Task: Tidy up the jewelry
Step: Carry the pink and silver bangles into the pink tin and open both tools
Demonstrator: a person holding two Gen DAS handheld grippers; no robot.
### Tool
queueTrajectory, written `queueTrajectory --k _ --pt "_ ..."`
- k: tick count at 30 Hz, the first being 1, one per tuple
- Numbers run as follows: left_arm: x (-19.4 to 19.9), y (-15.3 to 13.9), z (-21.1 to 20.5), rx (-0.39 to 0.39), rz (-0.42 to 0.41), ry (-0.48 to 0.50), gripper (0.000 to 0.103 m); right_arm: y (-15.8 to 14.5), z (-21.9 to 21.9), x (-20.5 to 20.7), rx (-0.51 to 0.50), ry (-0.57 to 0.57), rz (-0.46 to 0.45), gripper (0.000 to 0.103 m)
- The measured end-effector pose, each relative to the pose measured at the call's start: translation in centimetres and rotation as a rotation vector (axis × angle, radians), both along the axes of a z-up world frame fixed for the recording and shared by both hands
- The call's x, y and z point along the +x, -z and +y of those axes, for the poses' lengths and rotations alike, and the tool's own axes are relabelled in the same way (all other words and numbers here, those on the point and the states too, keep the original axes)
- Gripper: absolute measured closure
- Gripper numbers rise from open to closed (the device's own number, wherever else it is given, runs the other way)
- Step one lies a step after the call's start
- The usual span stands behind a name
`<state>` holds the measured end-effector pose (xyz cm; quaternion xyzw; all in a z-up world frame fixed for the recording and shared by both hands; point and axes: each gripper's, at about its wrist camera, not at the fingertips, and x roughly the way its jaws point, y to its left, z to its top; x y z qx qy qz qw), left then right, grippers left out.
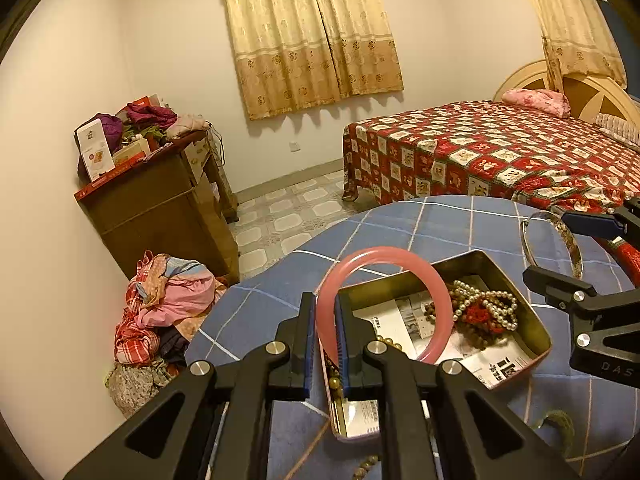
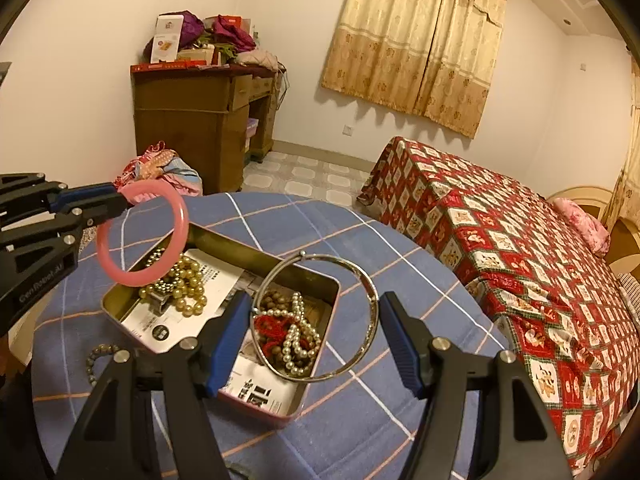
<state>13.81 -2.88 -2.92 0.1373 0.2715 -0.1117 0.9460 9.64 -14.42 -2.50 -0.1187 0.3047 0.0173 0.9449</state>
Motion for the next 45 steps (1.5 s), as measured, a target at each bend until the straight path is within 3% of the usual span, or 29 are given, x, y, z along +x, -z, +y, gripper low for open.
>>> queueTrajectory --k 24,45 --pt "4.3 3.9 -1.2 0.062 0.073 -0.028 0.094 2.8 1.2 4.0 -0.069 0.013 0.090 0.035" --pt "4.8 5.5 -1.3 0.080 0.102 -0.033 0.094 4.3 1.9 4.9 -0.079 0.004 0.126 0.034"
